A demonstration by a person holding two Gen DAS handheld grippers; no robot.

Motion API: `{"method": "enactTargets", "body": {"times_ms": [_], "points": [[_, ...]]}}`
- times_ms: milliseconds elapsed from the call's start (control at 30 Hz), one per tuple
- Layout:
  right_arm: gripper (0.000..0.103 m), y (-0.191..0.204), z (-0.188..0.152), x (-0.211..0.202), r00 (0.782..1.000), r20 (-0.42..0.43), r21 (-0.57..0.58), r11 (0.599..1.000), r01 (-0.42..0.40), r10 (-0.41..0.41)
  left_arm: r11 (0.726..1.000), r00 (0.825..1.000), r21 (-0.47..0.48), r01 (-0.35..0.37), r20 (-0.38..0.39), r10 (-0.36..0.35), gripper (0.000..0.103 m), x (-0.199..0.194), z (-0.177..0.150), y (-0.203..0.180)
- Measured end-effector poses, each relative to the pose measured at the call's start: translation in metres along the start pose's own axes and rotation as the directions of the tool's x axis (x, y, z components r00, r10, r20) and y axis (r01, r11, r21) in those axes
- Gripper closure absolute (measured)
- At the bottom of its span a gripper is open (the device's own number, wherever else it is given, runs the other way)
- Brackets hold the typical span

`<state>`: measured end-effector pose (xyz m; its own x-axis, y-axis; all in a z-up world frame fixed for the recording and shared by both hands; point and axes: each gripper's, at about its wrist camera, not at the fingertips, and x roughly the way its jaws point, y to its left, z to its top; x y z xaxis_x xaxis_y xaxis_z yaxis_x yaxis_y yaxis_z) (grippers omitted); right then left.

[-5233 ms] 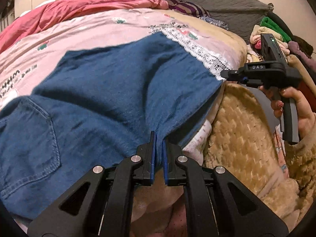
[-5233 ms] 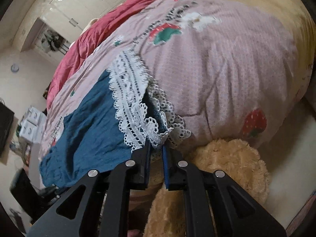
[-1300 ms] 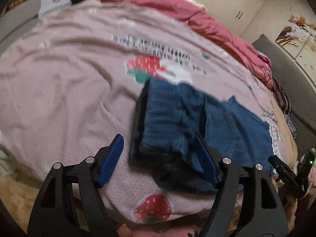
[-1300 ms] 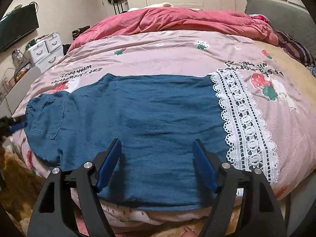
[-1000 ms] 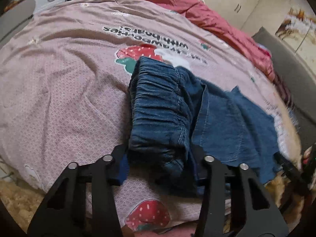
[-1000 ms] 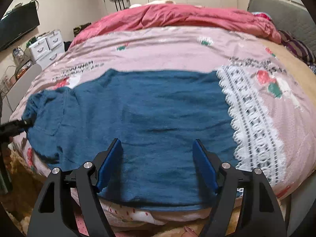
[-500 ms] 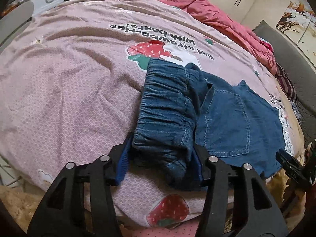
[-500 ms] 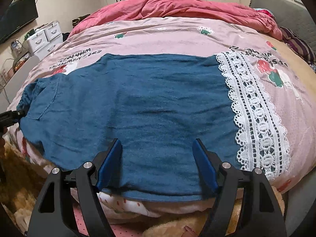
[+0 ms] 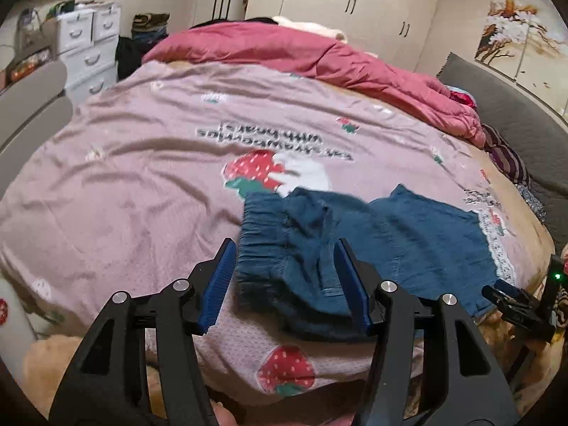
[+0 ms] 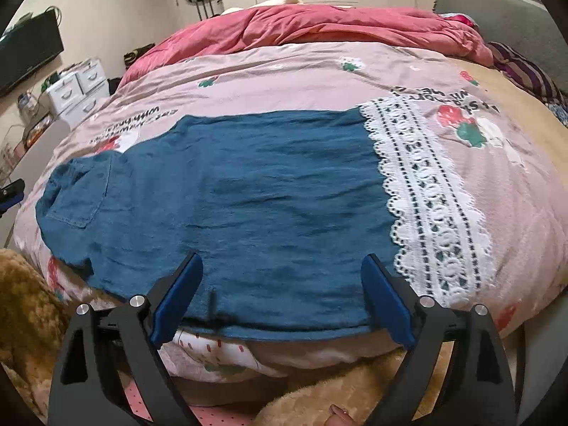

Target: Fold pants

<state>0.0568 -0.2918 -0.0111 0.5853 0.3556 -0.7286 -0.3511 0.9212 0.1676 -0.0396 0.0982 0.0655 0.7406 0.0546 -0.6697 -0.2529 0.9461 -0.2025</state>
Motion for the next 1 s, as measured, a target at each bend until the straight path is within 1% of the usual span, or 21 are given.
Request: {"method": "enactTargets", "body": {"times_ms": [167, 267, 333, 400, 500, 533, 567, 600, 633, 667, 700, 767, 900, 1000], "points": [[0.013, -0.010, 0.002, -0.018, 0.999, 0.048, 0.027, 1.000, -0.014, 0.012, 0.999, 0.999, 0.034, 0.036, -0.008, -0.035, 0.048, 0.006, 0.006, -0.022], [0.013, -0.023, 0.002, -0.033, 0.996, 0.082, 0.050, 0.999, 0.016, -0.020, 0.995, 0.997, 0.067, 0.073, -0.025, -0.071, 0.045, 0.014, 0.008, -0.043], [0.013, -0.035, 0.001, -0.040, 0.994, 0.099, 0.077, 0.996, 0.040, -0.048, 0.990, 0.994, 0.097, 0.104, -0.047, -0.100, 0.043, 0.023, 0.007, -0.059], [0.013, -0.052, -0.001, -0.047, 0.991, 0.112, 0.129, 0.990, 0.063, -0.078, 0.983, 0.989, 0.127, 0.135, -0.077, -0.126, 0.043, 0.035, 0.003, -0.075], [0.013, -0.063, -0.004, -0.049, 0.991, 0.115, 0.170, 0.984, 0.048, -0.068, 0.969, 0.977, 0.166, 0.182, -0.142, -0.159, 0.043, 0.058, -0.008, -0.099], [0.013, -0.064, -0.004, -0.048, 0.992, 0.112, 0.171, 0.985, 0.035, -0.055, 0.966, 0.972, 0.182, 0.186, -0.179, -0.153, 0.043, 0.071, -0.014, -0.107], [0.013, -0.063, -0.004, -0.044, 0.994, 0.102, 0.166, 0.986, 0.019, -0.036, 0.963, 0.970, 0.203, 0.180, -0.201, -0.139, 0.043, 0.078, -0.020, -0.112], [0.013, -0.062, -0.004, -0.041, 0.996, 0.090, 0.163, 0.987, 0.010, -0.025, 0.962, 0.969, 0.224, 0.156, -0.222, -0.105, 0.042, 0.086, -0.025, -0.114], [0.013, -0.061, -0.005, -0.035, 0.998, 0.068, 0.162, 0.987, 0.006, -0.017, 0.963, 0.965, 0.245, 0.107, -0.260, -0.041, 0.042, 0.097, -0.033, -0.114], [0.013, -0.061, -0.005, -0.028, 0.999, 0.041, 0.164, 0.986, 0.016, -0.023, 0.964, 0.958, 0.250, 0.091, -0.286, -0.016, 0.042, 0.105, -0.039, -0.111], [0.013, -0.064, -0.006, -0.020, 0.998, -0.003, 0.168, 0.984, 0.057, -0.057, 0.964, 0.957, 0.248, 0.090, -0.288, -0.015, 0.044, 0.107, -0.043, -0.106], [0.013, -0.069, -0.009, -0.012, 0.996, -0.037, 0.174, 0.981, 0.087, -0.081, 0.965, 0.962, 0.251, 0.082, -0.272, -0.011, 0.050, 0.103, -0.045, -0.099], [0.013, -0.069, -0.011, -0.007, 0.994, -0.048, 0.152, 0.983, 0.101, -0.094, 0.971, 0.961, 0.217, 0.099, -0.272, -0.037, 0.053, 0.103, -0.043, -0.086], [0.013, -0.066, -0.014, -0.005, 0.993, -0.043, 0.133, 0.985, 0.111, -0.106, 0.969, 0.963, 0.225, 0.101, -0.267, -0.038, 0.053, 0.104, -0.044, -0.085]]}}
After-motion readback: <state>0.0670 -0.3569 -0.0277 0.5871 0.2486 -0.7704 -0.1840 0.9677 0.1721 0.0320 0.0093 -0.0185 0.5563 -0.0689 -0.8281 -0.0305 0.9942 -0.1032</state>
